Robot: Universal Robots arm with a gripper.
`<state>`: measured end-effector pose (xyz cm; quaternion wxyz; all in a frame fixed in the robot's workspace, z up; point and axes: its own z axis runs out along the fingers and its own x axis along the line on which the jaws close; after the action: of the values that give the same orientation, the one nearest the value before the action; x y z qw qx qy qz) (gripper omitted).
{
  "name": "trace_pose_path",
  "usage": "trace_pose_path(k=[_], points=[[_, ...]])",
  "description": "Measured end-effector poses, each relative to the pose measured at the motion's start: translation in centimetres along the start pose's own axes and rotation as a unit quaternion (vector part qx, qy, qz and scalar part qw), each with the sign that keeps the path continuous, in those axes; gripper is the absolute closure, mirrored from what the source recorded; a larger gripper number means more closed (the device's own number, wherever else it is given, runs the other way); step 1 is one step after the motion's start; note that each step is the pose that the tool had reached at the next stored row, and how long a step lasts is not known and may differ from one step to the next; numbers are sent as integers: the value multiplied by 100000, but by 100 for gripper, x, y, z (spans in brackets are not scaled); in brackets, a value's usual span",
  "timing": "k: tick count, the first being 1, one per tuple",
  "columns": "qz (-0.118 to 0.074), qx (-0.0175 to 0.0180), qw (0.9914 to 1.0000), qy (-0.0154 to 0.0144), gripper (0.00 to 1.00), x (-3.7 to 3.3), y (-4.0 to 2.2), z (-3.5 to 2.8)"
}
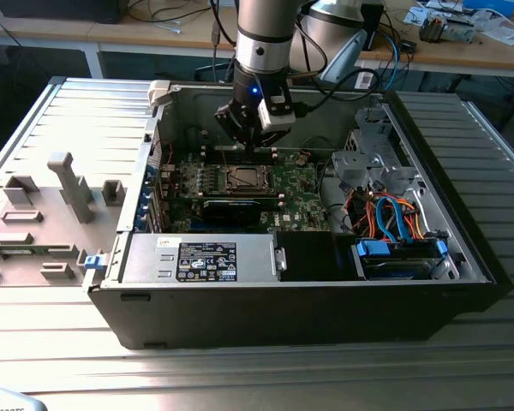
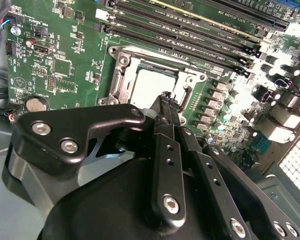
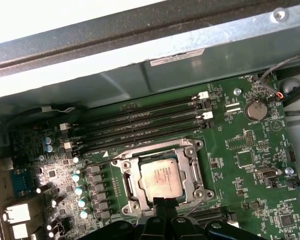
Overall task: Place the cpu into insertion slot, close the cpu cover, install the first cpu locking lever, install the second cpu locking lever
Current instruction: 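Install the first cpu locking lever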
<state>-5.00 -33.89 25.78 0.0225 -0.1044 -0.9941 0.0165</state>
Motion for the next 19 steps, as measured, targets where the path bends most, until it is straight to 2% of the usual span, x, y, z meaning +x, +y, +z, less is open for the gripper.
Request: trace_pose_path(k=[19], points=[[-2951, 116, 99956, -109, 89, 0, 0, 0]])
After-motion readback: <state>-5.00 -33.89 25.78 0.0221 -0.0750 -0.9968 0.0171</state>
